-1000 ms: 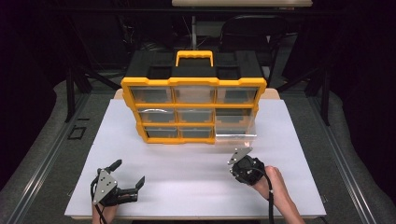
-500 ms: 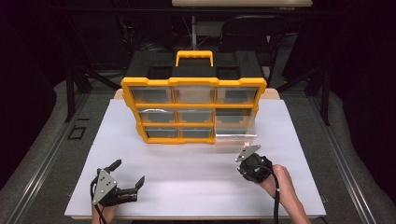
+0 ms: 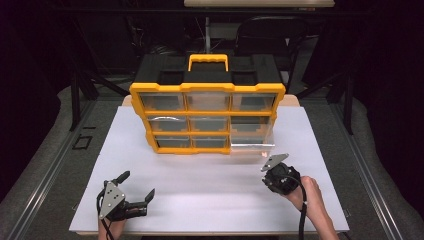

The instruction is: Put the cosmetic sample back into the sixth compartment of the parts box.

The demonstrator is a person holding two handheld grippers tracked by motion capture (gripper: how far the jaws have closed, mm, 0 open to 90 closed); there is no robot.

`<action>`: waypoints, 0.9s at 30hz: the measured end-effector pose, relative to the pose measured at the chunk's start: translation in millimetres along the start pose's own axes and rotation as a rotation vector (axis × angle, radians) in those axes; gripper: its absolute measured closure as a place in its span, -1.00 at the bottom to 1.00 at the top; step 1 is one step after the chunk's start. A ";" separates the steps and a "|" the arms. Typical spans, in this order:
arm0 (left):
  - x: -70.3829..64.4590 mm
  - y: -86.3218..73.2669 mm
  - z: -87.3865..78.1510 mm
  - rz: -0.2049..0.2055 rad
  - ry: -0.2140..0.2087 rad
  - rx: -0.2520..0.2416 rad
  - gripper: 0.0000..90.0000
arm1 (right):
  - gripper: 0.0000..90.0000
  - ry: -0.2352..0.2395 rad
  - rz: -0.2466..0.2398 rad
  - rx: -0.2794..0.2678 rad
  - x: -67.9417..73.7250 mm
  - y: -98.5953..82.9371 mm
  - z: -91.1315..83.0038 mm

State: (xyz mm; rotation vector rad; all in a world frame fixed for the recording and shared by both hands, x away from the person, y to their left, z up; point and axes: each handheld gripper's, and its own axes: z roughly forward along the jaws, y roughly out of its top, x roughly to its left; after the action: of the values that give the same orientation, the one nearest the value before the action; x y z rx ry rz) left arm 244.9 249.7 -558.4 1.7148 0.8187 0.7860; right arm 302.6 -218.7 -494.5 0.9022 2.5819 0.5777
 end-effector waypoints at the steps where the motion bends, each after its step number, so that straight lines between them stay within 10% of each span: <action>1: 0.1 0.0 -0.1 0.000 0.001 -0.001 -1.00 | 0.80 -0.003 -0.001 0.005 -0.7 -0.3 -0.4; 27: 0.0 0.1 -0.5 0.001 0.003 0.000 -1.00 | 0.80 -0.021 0.079 0.021 -29.7 -16.0 -9.2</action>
State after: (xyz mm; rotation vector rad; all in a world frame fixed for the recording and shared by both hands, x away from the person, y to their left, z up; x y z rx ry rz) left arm 244.6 249.9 -558.2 1.7140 0.8201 0.7893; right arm 312.4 -251.8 -488.9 1.0161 2.5470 0.5607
